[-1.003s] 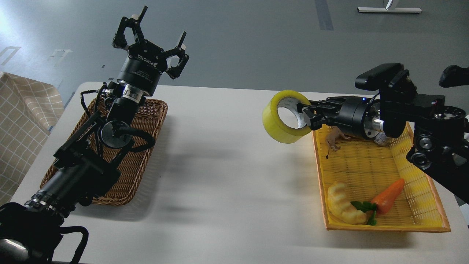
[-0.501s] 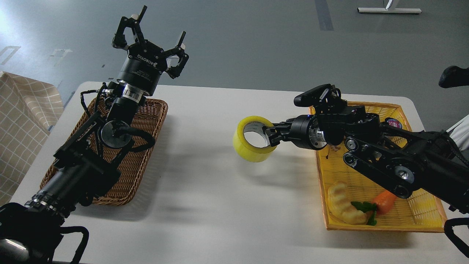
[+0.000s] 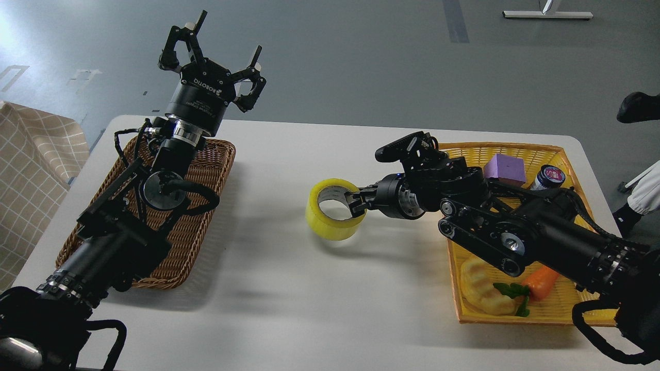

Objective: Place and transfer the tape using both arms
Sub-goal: 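Lift the tape roll and carry it toward the table center, then set the tape roll on the table and release it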

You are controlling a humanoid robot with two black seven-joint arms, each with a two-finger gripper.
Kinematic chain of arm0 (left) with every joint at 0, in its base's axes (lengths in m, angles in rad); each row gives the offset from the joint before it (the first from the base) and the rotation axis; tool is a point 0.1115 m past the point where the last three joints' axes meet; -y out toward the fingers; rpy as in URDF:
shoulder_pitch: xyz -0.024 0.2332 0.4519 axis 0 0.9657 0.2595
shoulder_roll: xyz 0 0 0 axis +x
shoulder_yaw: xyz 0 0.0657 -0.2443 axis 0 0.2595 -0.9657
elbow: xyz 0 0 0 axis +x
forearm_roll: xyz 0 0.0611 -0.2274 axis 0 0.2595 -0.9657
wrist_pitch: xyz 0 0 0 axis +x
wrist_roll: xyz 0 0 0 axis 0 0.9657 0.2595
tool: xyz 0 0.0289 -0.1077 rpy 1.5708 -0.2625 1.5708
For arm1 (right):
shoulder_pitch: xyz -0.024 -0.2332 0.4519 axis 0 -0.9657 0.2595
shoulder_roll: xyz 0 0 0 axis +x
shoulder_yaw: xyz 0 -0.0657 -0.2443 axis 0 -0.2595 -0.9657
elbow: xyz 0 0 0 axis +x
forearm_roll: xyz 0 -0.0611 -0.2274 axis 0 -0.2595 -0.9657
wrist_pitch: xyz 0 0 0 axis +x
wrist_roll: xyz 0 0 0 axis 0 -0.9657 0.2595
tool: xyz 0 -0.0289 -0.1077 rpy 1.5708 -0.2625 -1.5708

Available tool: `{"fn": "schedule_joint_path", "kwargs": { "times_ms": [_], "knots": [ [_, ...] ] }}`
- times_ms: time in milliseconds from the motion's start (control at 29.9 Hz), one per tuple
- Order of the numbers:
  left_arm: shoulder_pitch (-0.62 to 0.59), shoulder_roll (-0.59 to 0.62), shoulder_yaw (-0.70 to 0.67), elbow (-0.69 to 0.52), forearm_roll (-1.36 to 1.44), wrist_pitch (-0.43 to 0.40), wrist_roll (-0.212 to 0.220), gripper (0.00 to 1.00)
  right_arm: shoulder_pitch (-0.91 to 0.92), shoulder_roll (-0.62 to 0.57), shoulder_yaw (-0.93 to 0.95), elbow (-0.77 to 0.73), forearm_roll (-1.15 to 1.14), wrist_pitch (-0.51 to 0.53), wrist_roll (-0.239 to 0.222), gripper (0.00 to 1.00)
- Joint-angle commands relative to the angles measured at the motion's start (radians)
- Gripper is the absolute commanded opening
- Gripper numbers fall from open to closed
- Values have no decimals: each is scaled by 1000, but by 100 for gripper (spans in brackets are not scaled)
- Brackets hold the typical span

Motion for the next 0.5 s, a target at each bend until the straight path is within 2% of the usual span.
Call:
{"fn": "schedule_joint_path", "kwargs": {
  "times_ms": [0,234,301,435,468],
  "knots": [
    [2,0,0,-1,0,0,0,98,0,28,-9,-33,-1,0,0,0],
    [4,0,0,-1,0,0,0,98,15,54,-63,-86,-3,0,0,0],
    [4,0,0,-1,0,0,0,98,17,62,-66,-95,-3,0,0,6],
    [4,0,0,-1,0,0,0,98,17,68,-69,-104,-3,0,0,8],
    [4,0,0,-1,0,0,0,98,17,68,-69,-104,-3,0,0,15]
  ]
}}
